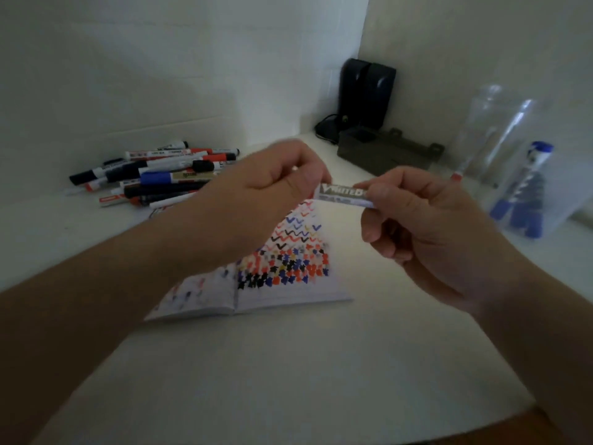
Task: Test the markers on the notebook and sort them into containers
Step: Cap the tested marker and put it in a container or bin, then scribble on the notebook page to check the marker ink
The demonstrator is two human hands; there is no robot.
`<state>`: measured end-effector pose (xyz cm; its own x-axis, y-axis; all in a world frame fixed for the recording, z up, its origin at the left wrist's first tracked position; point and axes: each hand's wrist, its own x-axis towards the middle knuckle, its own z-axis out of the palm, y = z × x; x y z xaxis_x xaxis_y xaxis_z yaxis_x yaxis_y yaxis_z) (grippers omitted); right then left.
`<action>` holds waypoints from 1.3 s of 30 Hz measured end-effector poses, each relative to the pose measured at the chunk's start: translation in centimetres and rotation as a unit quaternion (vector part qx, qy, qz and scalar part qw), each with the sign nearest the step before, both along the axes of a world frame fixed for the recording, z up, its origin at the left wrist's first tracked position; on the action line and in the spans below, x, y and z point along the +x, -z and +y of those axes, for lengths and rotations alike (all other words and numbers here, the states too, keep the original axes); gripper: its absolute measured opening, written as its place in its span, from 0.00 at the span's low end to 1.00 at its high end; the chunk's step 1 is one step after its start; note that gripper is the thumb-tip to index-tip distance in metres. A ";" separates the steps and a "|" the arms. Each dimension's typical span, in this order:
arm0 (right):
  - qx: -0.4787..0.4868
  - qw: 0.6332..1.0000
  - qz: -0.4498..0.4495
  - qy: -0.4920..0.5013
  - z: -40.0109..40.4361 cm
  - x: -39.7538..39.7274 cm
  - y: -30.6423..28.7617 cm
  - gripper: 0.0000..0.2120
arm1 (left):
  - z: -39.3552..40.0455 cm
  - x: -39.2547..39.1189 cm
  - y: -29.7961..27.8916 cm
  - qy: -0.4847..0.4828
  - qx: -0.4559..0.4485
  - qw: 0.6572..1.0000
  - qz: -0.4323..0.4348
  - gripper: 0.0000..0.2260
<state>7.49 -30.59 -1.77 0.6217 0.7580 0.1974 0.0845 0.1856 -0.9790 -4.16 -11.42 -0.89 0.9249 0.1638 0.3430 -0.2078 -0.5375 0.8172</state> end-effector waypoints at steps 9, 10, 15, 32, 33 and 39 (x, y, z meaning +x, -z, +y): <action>0.029 0.984 0.018 0.177 -19.5 -7.7 2.8 0.21 | -19.7 -2.4 3.1 0.120 -0.024 0.993 0.004 0.10; 0.028 0.981 0.061 0.183 -21.7 -8.2 4.1 0.24 | -21.9 -2.3 3.9 0.137 -0.007 0.990 0.010 0.09; 0.018 0.924 0.281 0.259 -31.5 -8.6 15.1 0.24 | -31.2 1.0 12.0 0.246 -0.021 0.944 0.221 0.06; -0.246 0.815 0.435 0.293 -35.1 -8.4 33.3 0.09 | -30.1 3.2 15.3 0.256 0.036 0.907 0.332 0.10; -0.212 0.846 0.402 0.279 -34.0 -7.6 30.0 0.09 | -29.3 2.8 13.5 0.252 -0.004 0.919 0.303 0.10; -0.014 0.970 0.158 0.182 -23.5 -6.4 6.7 0.06 | -21.8 -0.5 1.3 0.224 -0.154 0.952 0.139 0.10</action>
<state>1.08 -54.05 -8.43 0.8755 0.4789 -0.0644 -0.1658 0.1724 -0.9710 -4.63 -33.19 -2.15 0.9736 -0.2162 0.0736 -0.1122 -0.1722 0.9786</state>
